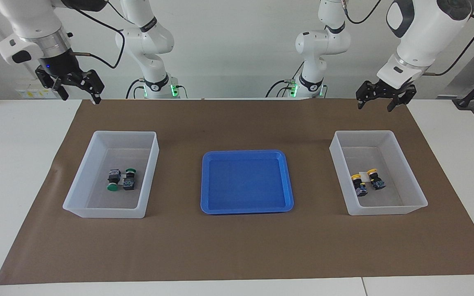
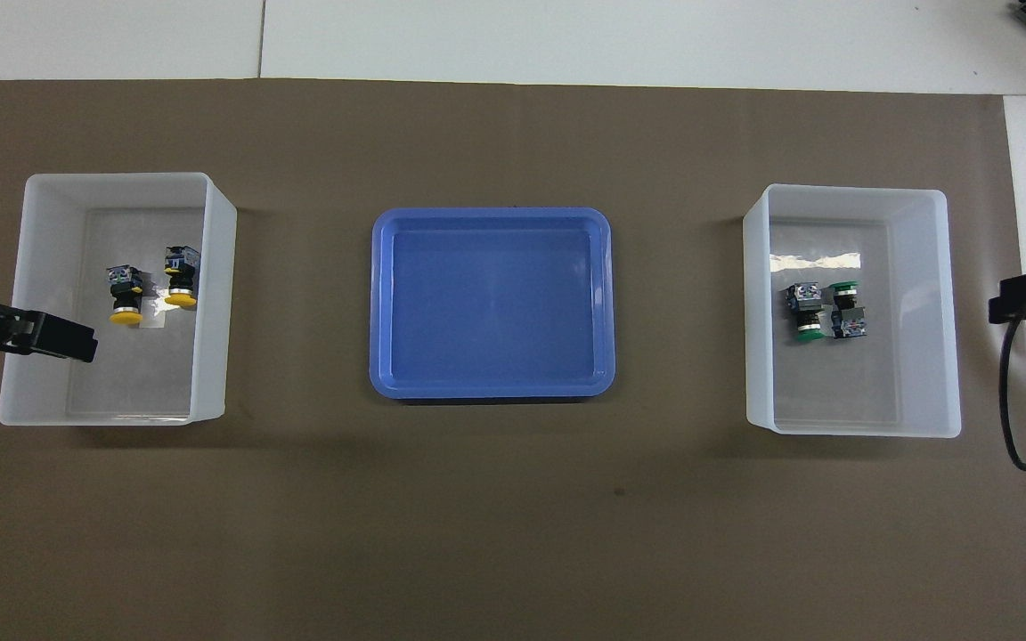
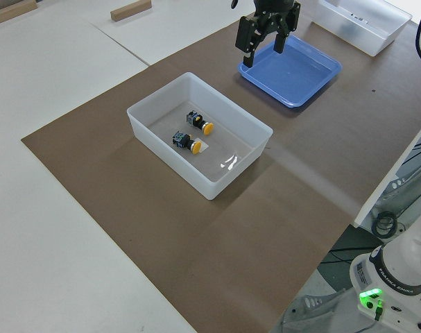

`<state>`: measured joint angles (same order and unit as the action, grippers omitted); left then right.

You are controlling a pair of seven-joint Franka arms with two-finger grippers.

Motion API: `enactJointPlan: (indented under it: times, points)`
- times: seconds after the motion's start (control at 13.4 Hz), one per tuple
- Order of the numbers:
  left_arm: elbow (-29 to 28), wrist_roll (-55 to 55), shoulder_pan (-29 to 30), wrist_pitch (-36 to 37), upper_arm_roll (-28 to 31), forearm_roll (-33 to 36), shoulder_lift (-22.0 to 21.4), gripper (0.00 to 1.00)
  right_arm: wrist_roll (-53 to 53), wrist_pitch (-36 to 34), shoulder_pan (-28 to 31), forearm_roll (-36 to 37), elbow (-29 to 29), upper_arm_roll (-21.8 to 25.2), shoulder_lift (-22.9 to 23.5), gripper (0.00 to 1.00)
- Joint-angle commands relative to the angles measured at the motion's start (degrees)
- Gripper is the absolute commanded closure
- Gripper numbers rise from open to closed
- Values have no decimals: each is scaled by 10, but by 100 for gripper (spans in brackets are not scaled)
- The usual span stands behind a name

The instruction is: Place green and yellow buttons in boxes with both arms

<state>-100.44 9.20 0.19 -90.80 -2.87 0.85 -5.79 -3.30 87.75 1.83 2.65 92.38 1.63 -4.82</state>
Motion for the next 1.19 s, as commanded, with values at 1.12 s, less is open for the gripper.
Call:
enactJointPlan:
  times: [1.12]
  points:
    - [24, -1, -6, -25, 3, 9, -17, 0, 9, -7, 6, -8, 18, -3, -12, 0]
